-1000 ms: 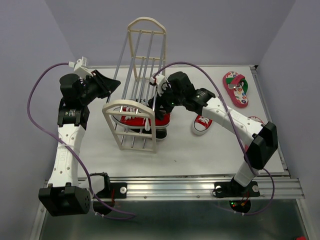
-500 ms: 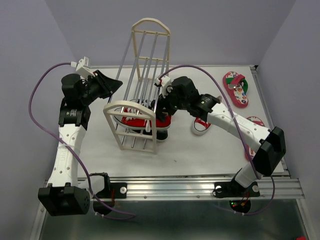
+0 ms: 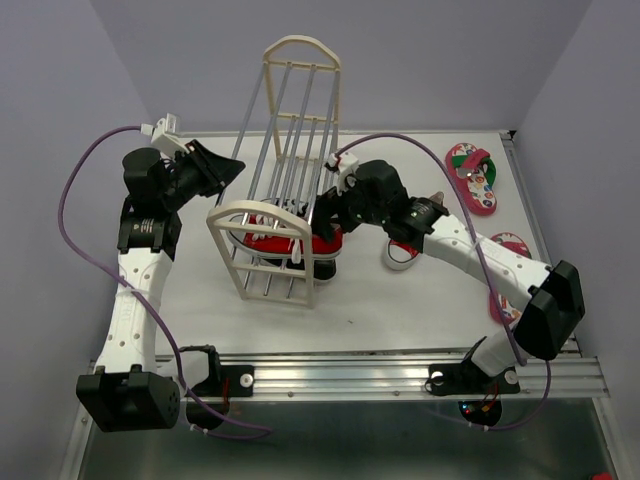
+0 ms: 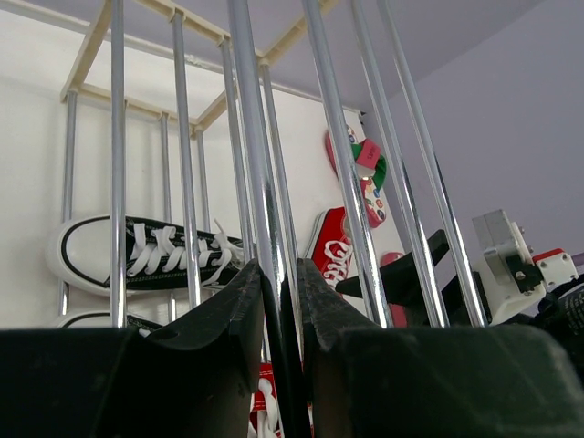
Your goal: Place and organize the shoes onto the shoe shelf
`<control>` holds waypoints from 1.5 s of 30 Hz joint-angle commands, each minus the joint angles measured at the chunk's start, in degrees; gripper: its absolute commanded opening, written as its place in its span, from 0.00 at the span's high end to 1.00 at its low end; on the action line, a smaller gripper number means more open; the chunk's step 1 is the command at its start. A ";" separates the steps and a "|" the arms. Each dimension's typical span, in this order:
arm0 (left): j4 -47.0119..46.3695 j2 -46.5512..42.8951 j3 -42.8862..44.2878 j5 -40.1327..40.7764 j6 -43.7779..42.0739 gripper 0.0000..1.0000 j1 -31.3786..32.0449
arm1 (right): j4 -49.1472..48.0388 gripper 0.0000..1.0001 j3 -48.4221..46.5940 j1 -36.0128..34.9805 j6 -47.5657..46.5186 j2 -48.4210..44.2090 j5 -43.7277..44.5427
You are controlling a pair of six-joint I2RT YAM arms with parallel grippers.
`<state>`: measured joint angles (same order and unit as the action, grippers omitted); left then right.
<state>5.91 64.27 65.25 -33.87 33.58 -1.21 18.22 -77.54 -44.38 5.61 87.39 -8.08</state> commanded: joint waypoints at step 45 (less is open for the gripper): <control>5.60 2.44 -5.05 1.17 -10.38 1.00 -0.02 | 12.89 0.00 -5.69 33.38 -59.83 1.35 6.84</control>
<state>5.23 64.25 64.95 -34.26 33.95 -1.23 28.16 -77.84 -12.80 -41.21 86.19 -0.95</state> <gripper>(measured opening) 0.288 0.998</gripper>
